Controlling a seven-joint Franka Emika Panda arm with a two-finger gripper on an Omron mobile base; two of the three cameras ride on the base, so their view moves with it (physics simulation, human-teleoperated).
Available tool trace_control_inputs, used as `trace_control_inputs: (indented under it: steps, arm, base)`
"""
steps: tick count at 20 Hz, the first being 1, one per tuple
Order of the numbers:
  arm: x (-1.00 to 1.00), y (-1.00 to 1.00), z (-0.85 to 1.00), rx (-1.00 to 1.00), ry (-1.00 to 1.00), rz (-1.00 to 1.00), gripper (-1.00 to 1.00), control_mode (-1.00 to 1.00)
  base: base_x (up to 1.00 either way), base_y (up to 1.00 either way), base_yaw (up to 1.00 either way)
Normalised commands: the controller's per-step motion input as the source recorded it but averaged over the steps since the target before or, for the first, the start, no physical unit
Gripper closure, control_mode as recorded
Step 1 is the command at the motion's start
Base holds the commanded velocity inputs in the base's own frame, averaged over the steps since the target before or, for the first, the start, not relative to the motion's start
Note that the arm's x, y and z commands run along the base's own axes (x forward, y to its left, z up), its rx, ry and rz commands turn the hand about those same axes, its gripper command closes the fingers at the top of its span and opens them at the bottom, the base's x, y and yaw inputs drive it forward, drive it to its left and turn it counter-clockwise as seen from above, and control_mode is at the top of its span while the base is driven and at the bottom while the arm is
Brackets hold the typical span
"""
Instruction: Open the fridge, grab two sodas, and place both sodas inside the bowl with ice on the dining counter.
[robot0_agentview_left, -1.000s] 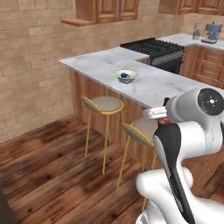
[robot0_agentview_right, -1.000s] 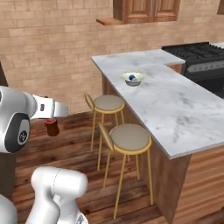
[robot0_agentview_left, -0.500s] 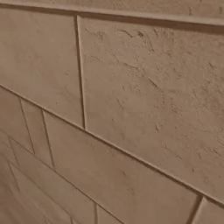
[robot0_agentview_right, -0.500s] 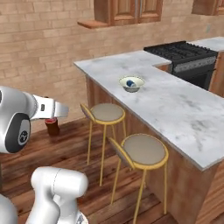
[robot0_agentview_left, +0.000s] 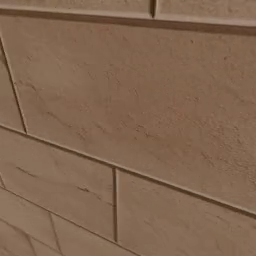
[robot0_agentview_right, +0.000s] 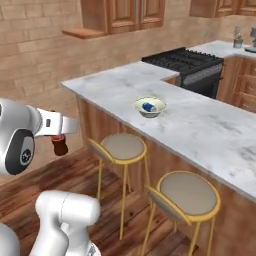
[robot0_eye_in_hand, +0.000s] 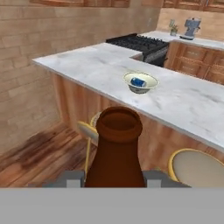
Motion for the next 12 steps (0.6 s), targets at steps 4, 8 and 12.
trace_control_inputs:
  steps: [4,8,12]
  arm:
    - [0.0,0.0,0.0,0.0,0.0,0.0,1.0,1.0]
    - [0.0,0.0,0.0,0.0,0.0,0.0,1.0,1.0]
    - [0.0,0.0,0.0,0.0,0.0,0.0,1.0,1.0]
  base:
    - [0.63,0.69,-0.44]
    - [0.58,0.62,-0.47]
    - [0.52,0.51,-0.51]
